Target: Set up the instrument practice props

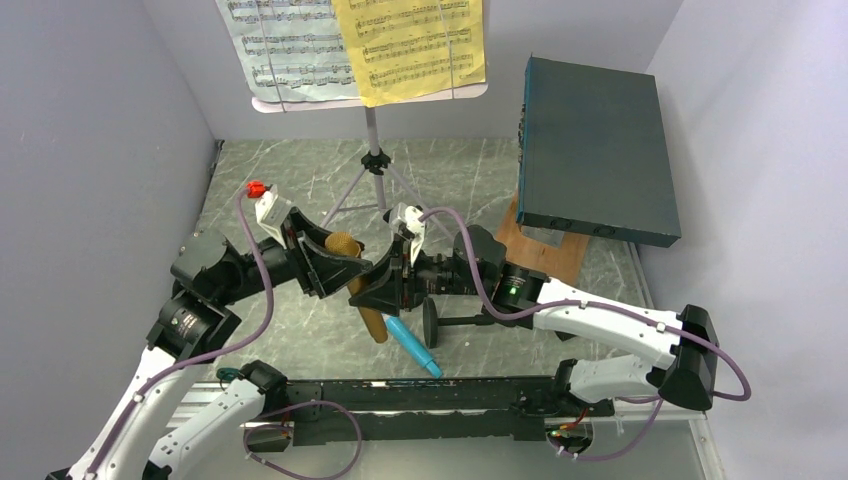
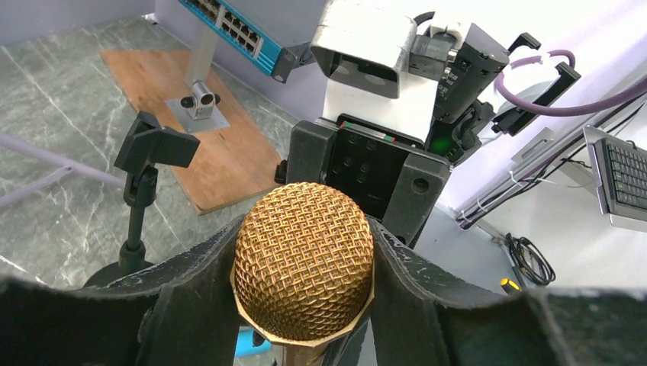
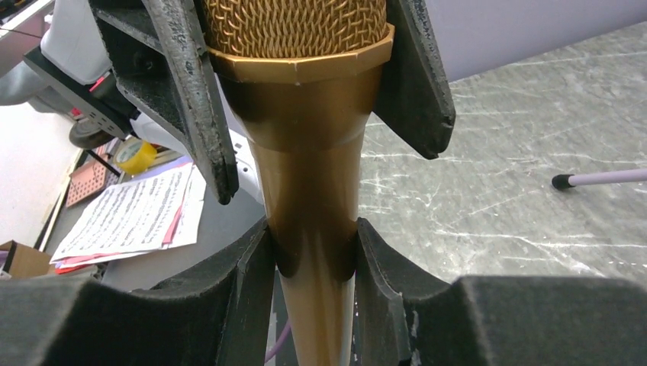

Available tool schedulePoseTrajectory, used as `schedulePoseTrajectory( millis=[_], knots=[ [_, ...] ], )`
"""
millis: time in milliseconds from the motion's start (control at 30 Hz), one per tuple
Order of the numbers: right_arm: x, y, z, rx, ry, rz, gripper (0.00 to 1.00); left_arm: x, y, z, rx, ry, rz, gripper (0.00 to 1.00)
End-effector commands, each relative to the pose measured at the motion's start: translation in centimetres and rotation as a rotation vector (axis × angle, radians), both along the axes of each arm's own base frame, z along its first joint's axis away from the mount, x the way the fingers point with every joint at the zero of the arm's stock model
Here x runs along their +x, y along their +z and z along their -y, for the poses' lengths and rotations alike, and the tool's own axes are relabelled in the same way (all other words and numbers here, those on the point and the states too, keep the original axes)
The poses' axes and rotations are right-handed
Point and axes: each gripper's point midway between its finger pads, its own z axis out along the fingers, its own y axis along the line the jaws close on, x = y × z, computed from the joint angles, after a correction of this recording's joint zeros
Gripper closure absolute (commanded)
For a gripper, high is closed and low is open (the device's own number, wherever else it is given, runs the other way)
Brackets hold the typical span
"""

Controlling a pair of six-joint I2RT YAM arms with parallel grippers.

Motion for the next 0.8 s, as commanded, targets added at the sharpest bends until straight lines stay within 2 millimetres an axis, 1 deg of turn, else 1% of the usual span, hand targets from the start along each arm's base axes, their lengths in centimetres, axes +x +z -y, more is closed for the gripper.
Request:
schedulePoseTrajectory(
  millis=[0,33,67,100,133,167,233,267,333,367,467,500,533,633,767],
  knots=[
    [0.1,4.4,0.5,0.148,-0.021,0.066,1.00,-0.2,0.9,0.6,-0.018,-0.048,0.036,0.47],
    [0.3,4.4,0.5,0.151,-0.033,0.071,1.00,-0.1,0.8,0.7,-0.013,-0.050,0.039,0.53],
    [0.5,4.4,0.5,0.147,-0.043,0.078,1.00,0.2,0.8,0.7,-0.010,-0.042,0.038,0.73],
    [0.7,4.3,0.4,0.131,-0.047,0.091,0.91,0.4,1.0,0.5,-0.006,-0.019,0.041,0.95],
    [0.9,4.2,0.5,0.110,-0.058,0.109,0.80,0.9,1.0,0.2,0.005,0.014,0.035,1.00],
    [1.3,3.5,0.7,0.067,-0.076,0.122,0.66,1.2,0.9,-0.1,0.018,0.043,0.041,1.00],
    [1.9,2.9,1.5,0.028,-0.097,0.168,0.36,1.6,0.5,-0.8,0.040,0.097,0.059,1.00],
    [2.0,2.7,1.9,0.019,-0.102,0.187,0.23,1.9,0.4,-1.2,0.047,0.129,0.068,1.00],
    [2.3,2.4,2.9,0.002,-0.118,0.228,0.10,2.8,0.1,-2.3,0.054,0.215,0.064,1.00],
    [2.6,2.2,3.3,-0.010,-0.137,0.240,0.06,3.1,0.0,-2.7,0.063,0.247,0.056,1.00],
    [3.9,1.5,4.8,-0.061,-0.221,0.285,0.01,4.0,-1.0,-3.9,0.116,0.332,0.038,1.00],
    [4.4,0.8,5.3,-0.077,-0.251,0.297,0.01,4.4,-1.6,-4.5,0.132,0.372,0.029,1.00],
    [5.1,0.6,5.8,-0.084,-0.289,0.305,0.01,4.8,-2.0,-4.9,0.136,0.404,0.017,1.00],
    [7.5,0.5,7.5,-0.130,-0.425,0.298,0.01,5.7,-2.8,-5.8,0.153,0.481,-0.018,1.00],
    [9.6,0.7,9.9,-0.163,-0.560,0.306,0.01,6.2,-3.8,-6.3,0.191,0.513,-0.032,1.00]
  ],
)
